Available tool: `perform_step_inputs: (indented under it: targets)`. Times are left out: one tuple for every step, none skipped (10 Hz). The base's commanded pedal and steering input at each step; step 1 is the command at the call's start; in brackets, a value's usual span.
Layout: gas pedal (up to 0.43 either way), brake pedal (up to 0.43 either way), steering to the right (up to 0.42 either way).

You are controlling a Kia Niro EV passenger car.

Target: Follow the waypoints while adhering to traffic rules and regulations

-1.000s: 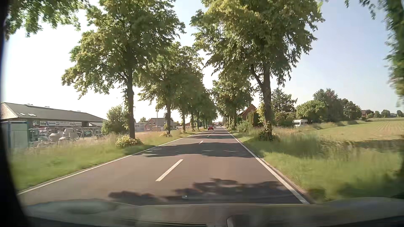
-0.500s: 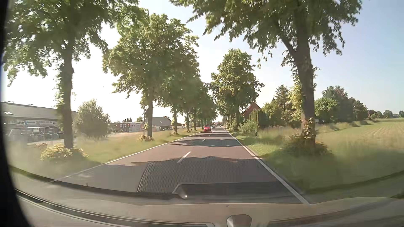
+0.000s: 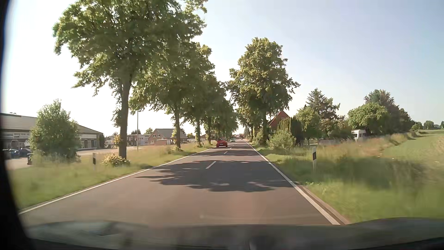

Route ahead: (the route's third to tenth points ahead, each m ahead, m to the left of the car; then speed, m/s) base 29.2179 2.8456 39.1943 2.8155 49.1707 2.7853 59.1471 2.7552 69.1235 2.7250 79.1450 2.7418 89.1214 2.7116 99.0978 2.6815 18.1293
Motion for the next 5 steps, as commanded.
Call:
perform_step_inputs:
  targets:
    - [0.000, 0.006, 0.003]
    - [0.000, 0.006, 0.003]
    - [0.000, 0.006, 0.003]
    - [0.000, 0.006, 0.002]
    - [0.000, 0.006, 0.002]
